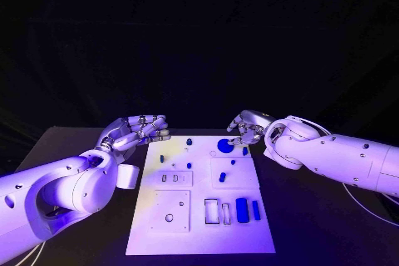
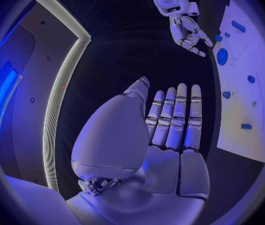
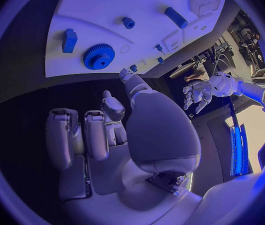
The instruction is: Assemble the parts on the task board
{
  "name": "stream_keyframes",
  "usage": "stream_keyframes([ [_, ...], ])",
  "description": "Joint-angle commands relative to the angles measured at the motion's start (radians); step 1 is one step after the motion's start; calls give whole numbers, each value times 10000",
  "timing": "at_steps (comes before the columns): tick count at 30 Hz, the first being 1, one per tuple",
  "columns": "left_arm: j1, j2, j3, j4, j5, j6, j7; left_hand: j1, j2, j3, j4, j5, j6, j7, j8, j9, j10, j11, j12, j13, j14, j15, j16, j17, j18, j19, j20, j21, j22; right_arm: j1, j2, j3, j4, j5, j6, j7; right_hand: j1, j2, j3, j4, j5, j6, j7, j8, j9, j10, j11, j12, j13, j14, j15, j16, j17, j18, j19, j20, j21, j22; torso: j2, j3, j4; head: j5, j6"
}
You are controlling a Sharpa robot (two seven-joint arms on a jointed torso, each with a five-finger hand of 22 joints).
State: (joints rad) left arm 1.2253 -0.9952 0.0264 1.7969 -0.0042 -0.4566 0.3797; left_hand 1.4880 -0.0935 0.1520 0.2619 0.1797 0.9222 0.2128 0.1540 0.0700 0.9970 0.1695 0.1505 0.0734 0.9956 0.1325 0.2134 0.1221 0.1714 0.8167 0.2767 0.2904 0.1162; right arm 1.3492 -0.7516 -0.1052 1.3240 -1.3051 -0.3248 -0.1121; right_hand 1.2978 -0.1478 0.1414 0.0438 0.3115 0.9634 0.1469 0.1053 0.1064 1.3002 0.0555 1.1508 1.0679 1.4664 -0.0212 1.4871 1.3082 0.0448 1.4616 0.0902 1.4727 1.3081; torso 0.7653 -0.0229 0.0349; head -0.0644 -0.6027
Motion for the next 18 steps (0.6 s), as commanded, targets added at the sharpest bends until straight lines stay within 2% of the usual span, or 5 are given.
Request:
stream_keyframes([
  [1,13,15,8,-6,73,236,40,50,-23,-23,-32,-52,-20,24,-52,-12,-55,24,-21,-10,44,42,-50,10,124,75,24,46,-18,-46,154,-7,-233,70,595,-151,65,53,-167,83,-49,-200,35,19,7,-85,73,189,221,661,109,61,695,-88,90,67,64,1259,9,0,22,-4,-21],
  [6,13,20,8,-27,76,250,37,47,-23,-25,-30,-52,-23,23,-55,-12,-58,25,-25,-11,44,43,-53,11,124,75,24,45,-19,-128,444,-28,-611,108,758,-215,209,87,-426,250,-32,-579,136,-42,-41,-209,167,272,343,669,188,111,798,-88,85,141,56,1270,9,-11,11,25,-55],
  [16,13,28,8,-44,77,264,36,47,-23,-25,-30,-52,-23,23,-55,-12,-58,25,-25,-11,44,43,-53,11,124,75,24,45,-19,-234,845,-69,-1125,-6,942,-237,308,129,-528,328,16,-636,157,3,-43,-144,191,452,558,694,214,172,938,-96,109,172,76,1312,12,-5,16,58,-124],
  [17,13,29,8,-46,77,265,36,47,-23,-25,-30,-52,-23,23,-55,-12,-58,25,-25,-11,44,43,-53,11,124,75,24,45,-19,-240,869,-71,-1161,-34,953,-234,313,133,-534,334,20,-636,158,7,-42,-142,192,460,567,696,216,176,947,-95,106,174,74,1309,7,-4,14,70,-130],
  [18,13,29,8,-47,77,264,35,47,-23,-25,-30,-52,-23,23,-55,-12,-58,25,-25,-11,44,43,-53,11,124,75,24,45,-19,-246,892,-73,-1195,-62,965,-230,319,137,-540,340,25,-636,159,13,-42,-140,193,470,578,698,217,181,958,-94,103,176,71,1306,11,-2,16,156,-126],
])
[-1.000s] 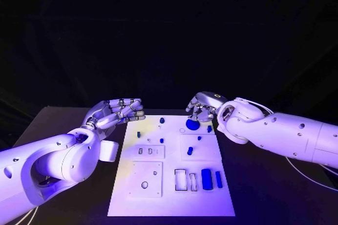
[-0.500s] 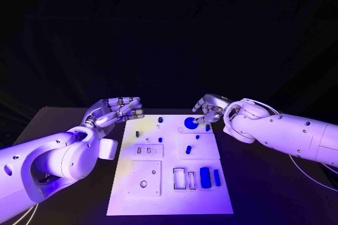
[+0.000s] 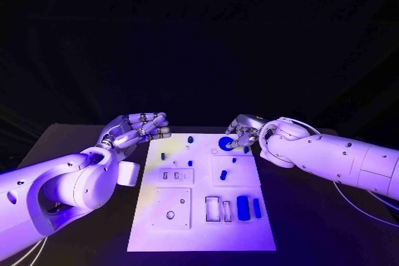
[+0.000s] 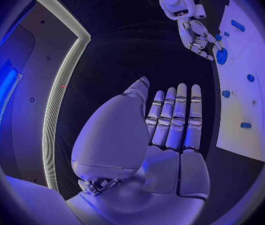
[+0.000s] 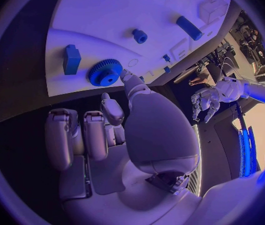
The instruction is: Assemble the parts on the task board
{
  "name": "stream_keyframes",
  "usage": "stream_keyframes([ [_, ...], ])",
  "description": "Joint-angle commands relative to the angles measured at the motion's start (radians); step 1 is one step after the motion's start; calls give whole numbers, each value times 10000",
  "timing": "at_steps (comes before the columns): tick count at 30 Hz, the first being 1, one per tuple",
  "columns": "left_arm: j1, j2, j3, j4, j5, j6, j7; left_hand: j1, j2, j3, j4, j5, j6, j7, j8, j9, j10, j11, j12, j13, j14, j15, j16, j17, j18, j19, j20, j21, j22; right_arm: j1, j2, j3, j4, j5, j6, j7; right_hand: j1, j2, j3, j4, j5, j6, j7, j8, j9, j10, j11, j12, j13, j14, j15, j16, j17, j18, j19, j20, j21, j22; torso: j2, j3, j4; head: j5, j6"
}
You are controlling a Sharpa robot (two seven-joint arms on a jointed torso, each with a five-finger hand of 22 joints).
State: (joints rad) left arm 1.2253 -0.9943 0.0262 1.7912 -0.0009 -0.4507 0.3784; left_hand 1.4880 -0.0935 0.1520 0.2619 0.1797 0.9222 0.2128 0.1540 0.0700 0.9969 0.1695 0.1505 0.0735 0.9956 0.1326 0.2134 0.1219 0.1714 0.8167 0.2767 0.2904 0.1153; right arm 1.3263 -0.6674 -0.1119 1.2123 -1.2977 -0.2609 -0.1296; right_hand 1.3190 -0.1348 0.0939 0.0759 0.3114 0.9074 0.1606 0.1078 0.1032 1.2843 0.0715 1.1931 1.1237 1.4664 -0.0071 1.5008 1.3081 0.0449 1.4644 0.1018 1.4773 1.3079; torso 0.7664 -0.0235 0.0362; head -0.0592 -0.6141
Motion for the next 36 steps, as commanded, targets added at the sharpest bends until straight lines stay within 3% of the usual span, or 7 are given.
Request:
stream_keyframes([
  [1,13,21,10,8,43,206,47,47,-23,-25,-30,-52,-23,23,-55,-12,-58,25,-25,-12,44,43,-53,13,124,75,24,45,-10,-22,70,-8,-112,-158,344,-53,107,8,-65,19,25,-76,21,-12,-9,18,34,47,20,698,76,44,960,-95,75,59,25,1307,0,4,2,103,-10],
  [28,14,36,11,-11,44,203,25,47,-23,-25,-30,-52,-23,23,-55,-12,-58,25,-25,-12,44,43,-53,13,124,75,24,45,-10,-91,377,-104,-586,-153,817,-29,326,308,-113,179,136,343,-63,397,87,314,-29,621,685,736,43,147,1194,-113,132,56,74,1418,-5,10,5,48,-68],
  [36,14,33,11,-21,44,207,11,47,-23,-25,-30,-52,-23,23,-55,-12,-58,25,-25,-12,44,43,-53,13,124,75,24,45,-10,-96,362,-107,-599,-126,361,-49,420,612,44,252,99,919,-208,605,140,684,-155,1101,1234,768,-52,213,1350,-147,232,-14,163,1561,-6,12,10,56,-74],
])
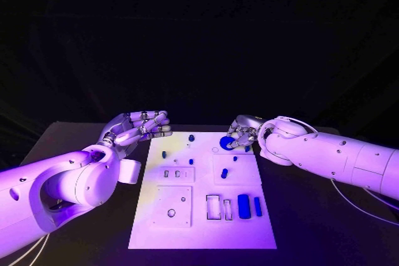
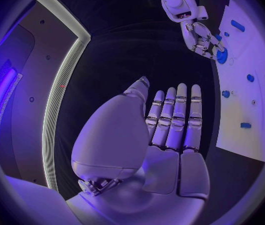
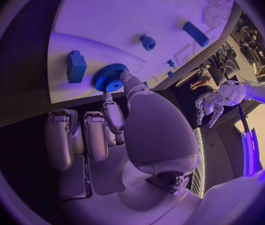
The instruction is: Assemble the parts on the task board
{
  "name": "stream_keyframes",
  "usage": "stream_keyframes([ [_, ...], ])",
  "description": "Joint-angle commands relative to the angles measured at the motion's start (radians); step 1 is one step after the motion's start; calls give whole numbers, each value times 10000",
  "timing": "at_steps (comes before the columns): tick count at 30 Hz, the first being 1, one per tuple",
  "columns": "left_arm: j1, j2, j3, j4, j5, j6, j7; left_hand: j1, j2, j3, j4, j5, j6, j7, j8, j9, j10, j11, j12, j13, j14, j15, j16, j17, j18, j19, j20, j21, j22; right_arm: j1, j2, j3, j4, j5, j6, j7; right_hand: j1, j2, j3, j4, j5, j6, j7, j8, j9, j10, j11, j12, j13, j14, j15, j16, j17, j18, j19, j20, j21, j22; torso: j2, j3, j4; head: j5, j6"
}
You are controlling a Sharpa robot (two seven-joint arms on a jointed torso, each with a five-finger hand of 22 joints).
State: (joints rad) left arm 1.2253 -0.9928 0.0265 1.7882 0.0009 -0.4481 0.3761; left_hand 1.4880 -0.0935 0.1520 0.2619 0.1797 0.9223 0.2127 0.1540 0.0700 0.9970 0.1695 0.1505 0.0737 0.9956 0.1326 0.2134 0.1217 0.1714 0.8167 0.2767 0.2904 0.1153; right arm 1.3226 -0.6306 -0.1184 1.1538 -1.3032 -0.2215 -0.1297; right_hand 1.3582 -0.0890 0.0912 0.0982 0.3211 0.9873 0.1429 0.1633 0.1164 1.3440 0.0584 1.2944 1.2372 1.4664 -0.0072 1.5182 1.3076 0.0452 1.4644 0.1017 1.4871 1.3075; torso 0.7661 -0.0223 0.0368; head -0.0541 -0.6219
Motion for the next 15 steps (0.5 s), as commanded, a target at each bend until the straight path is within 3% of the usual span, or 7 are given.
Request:
stream_keyframes([
  [1,14,18,9,8,25,180,33,43,-18,-28,-27,-51,-24,22,-59,-11,-64,25,-33,-16,44,44,-58,17,125,76,24,44,-14,-60,-12,-41,-10,-109,-166,-51,98,217,147,8,-60,230,-69,85,20,147,-59,162,188,773,-79,47,1374,-157,254,-34,85,1596,-3,1,6,4,3],
  [9,14,19,9,-8,25,186,26,42,-7,-27,-24,-49,-24,20,-62,-10,-68,26,-41,-18,45,45,-64,19,125,77,23,43,-17,-63,-72,-39,184,-724,-1379,108,468,393,641,-192,-256,769,-276,243,88,529,-241,622,744,813,-236,119,1552,-230,458,-178,272,1865,3,11,0,15,27],
  [15,14,23,9,-27,25,187,24,42,-7,-27,-24,-49,-24,20,-62,-10,-68,26,-41,-18,45,45,-64,19,125,77,23,43,-17,-49,-230,-16,856,-1195,-2204,202,488,366,755,-225,-207,837,-301,245,94,583,-266,686,830,825,-264,140,1605,-260,541,-211,349,1972,-2,5,-2,40,55],
])
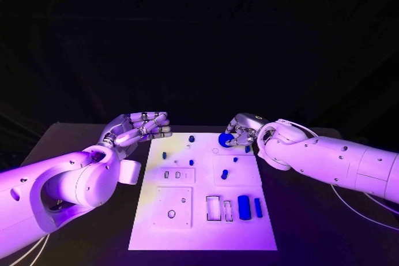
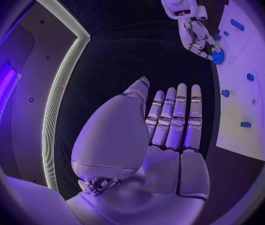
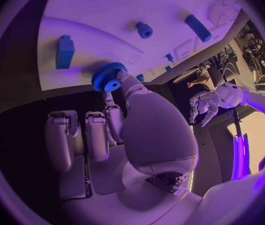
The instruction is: Assemble the parts on the task board
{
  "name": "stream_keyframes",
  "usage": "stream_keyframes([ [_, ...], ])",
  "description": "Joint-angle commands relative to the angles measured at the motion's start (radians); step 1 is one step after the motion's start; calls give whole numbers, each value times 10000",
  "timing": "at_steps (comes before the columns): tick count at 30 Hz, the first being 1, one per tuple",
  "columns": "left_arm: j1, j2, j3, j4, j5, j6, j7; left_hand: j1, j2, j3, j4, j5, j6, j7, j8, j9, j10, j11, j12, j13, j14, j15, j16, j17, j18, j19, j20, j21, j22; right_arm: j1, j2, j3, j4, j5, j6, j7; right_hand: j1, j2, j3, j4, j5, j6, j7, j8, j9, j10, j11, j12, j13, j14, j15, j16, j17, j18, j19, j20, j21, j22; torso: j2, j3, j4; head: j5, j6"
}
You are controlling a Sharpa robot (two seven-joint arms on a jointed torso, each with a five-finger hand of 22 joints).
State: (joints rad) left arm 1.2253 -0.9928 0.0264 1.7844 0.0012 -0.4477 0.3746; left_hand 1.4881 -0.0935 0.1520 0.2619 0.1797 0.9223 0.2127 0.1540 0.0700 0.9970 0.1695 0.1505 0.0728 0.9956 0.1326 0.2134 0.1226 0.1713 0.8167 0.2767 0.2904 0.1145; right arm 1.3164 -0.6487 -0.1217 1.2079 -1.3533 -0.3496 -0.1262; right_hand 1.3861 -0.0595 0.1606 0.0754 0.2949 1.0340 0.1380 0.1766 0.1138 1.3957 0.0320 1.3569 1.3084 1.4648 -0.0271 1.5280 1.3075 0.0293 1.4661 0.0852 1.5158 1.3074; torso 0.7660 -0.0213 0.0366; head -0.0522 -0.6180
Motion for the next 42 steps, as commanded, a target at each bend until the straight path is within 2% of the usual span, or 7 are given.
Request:
stream_keyframes([
  [1,14,23,9,10,23,185,39,41,-7,-27,-24,-49,-24,20,-62,-10,-68,26,-41,-9,45,45,-64,10,126,77,24,43,-9,22,-63,22,459,-763,-975,163,197,55,71,4,61,375,-253,109,120,57,-3,51,107,840,-66,43,1605,-106,537,-51,74,1989,-4,-6,-3,32,18],
  [5,14,30,9,6,23,193,47,49,6,-21,-25,-47,-22,18,-63,-9,-67,24,-45,-10,46,45,-68,11,126,78,23,42,-12,53,75,37,811,-959,-1008,154,151,-18,135,7,117,367,-246,76,112,-57,-1,-78,-25,832,-70,30,1571,-98,512,-65,51,1962,-6,-5,-3,20,15],
  [10,13,60,9,4,23,199,48,49,6,-21,-25,-47,-22,18,-63,-9,-67,24,-45,-10,46,45,-68,11,126,78,23,42,-12,67,499,42,825,-1209,-1061,92,141,-31,148,9,124,363,-243,69,110,-75,1,-98,-45,830,-70,27,1564,-95,505,-67,45,1954,10,0,40,26,20],
  [17,13,103,8,-16,23,200,44,49,7,-21,-25,-47,-21,17,-63,-9,-67,24,-45,-10,46,45,-69,11,126,78,23,42,-12,36,1270,35,405,-1423,-993,-23,109,-51,182,21,123,358,-237,52,106,-97,6,-123,-65,828,-69,24,1558,-93,498,-70,38,1947,17,-9,34,77,-12],
  [23,13,131,8,-25,23,202,43,49,7,-22,-26,-47,-19,15,-63,-8,-65,23,-46,-10,45,45,-71,12,126,78,24,42,-13,-116,1882,12,-59,-1489,-796,-83,102,-50,192,25,120,355,-235,47,104,-103,7,-130,-71,826,-68,21,1551,-92,494,-70,34,1942,15,-7,23,127,-38],
  [29,13,147,8,-23,23,201,41,49,7,-22,-26,-47,-19,15,-63,-8,-65,23,-46,-10,45,45,-71,12,126,78,24,42,-13,-254,2202,2,-332,-1536,-660,-130,83,-60,214,32,109,341,-229,31,99,-105,11,-131,-67,826,-66,21,1551,-92,495,-71,35,1945,11,-6,7,121,-45],
  [42,14,155,9,-27,23,198,35,49,7,-22,-26,-47,-19,15,-63,-8,-65,23,-46,-10,45,45,-71,12,126,78,24,42,-13,-495,2550,-18,-775,-1554,-448,-149,-57,-152,302,80,32,264,-191,-61,72,-166,42,-201,-123,820,-44,12,1534,-83,466,-62,7,1915,12,2,5,199,-77],
])
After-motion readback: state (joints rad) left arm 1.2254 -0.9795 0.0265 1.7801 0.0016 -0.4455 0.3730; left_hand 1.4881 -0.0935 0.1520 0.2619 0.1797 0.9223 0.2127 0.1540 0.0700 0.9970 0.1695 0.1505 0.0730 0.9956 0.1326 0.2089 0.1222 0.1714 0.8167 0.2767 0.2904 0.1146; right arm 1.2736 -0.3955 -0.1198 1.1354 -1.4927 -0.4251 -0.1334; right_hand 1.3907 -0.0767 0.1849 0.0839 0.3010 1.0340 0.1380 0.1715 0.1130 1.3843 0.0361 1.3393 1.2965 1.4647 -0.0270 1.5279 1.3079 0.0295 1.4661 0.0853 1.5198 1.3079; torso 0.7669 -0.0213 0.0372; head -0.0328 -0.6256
